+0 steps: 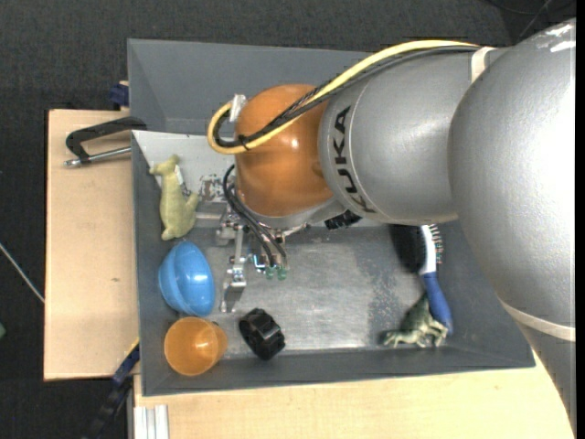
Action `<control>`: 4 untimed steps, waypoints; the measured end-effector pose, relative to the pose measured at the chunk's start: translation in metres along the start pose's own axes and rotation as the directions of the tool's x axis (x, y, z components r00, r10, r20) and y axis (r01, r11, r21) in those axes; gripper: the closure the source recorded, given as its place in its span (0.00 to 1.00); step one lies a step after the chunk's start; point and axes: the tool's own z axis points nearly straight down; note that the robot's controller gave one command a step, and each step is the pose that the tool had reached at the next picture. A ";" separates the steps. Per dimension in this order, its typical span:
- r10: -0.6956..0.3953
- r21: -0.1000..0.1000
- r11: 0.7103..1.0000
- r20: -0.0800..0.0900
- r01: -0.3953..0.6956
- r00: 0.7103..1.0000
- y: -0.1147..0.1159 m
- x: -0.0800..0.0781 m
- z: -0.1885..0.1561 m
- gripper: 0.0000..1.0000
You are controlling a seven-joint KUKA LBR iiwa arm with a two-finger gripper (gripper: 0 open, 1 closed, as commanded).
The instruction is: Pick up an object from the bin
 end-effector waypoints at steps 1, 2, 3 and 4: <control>-0.183 0.000 0.983 0.017 0.183 0.983 0.006 0.042 0.074 0.00; -0.182 -0.007 0.983 0.027 0.182 0.983 0.010 0.040 0.072 1.00; -0.486 0.006 0.874 0.018 0.486 0.874 -0.031 0.031 -0.005 1.00; -0.486 0.003 0.874 0.013 0.486 0.874 -0.029 0.033 -0.003 0.00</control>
Offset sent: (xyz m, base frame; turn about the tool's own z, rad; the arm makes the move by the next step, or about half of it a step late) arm -0.0458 0.0055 -0.0776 -0.1829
